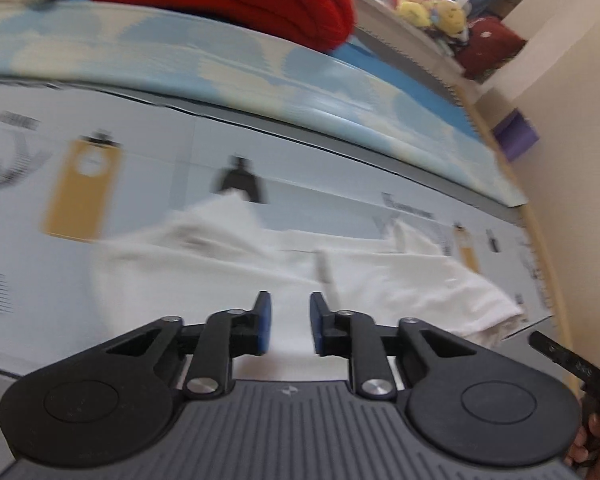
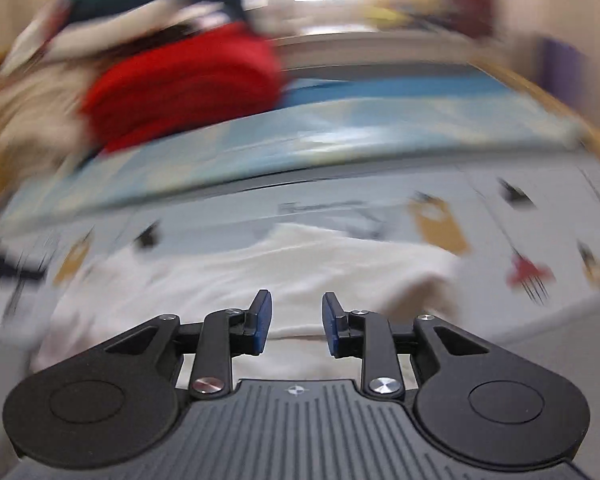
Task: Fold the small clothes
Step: 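Lower the left gripper to the shirt edge and close on it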
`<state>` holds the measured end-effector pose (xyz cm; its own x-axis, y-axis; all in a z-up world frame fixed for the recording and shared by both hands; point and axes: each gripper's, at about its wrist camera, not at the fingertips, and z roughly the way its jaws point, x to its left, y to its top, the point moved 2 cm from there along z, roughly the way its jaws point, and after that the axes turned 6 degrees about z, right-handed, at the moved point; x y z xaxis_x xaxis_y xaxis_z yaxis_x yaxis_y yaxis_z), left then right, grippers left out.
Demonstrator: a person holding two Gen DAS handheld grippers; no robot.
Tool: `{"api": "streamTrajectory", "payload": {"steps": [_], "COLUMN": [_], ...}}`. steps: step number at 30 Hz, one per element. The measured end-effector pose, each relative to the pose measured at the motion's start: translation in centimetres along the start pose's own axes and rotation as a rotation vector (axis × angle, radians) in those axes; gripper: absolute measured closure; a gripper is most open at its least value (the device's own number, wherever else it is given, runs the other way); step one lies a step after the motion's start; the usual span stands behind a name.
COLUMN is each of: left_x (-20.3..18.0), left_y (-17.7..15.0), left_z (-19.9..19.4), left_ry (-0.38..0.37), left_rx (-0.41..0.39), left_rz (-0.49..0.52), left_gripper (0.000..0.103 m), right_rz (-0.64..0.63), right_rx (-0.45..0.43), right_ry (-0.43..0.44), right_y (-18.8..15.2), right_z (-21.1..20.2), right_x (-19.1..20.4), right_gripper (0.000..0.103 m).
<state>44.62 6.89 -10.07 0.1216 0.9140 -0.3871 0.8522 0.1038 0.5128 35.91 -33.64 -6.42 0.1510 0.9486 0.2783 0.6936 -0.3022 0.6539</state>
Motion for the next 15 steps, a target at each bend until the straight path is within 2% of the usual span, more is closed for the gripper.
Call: {"api": "streamTrajectory", "payload": {"steps": [1,3,8,12,15], "left_x": [-0.8,-2.4,-3.8,-3.7,-3.6], "left_y": [-0.1,-0.4,-1.4,-1.6,-2.1], "left_z": [0.9,2.9,7.4,10.1,11.5], "left_ry": [-0.012,-0.022,-0.049,-0.030,-0.042], "left_rx": [0.002,0.009,0.039,0.078,0.102], "left_rz": [0.003,0.018,-0.022,-0.036,-0.062], "left_gripper": [0.083,0.083,0.083,0.083,0.083], "right_rz": [0.057,0.143,0.259,0.292,0.296], "right_rx": [-0.010,-0.046,-0.086,-0.096,-0.108], "right_ry": [-0.033,-0.033,-0.062,-0.063,-0.067], "right_y": [0.6,2.0,3.7,5.0,5.5], "right_z": [0.0,0.1,-0.5,0.4,0.6], "right_x": [-0.9,-2.3,-5.5,-6.3,-7.1], "right_gripper": [0.073,0.072,0.072,0.072,0.072]}}
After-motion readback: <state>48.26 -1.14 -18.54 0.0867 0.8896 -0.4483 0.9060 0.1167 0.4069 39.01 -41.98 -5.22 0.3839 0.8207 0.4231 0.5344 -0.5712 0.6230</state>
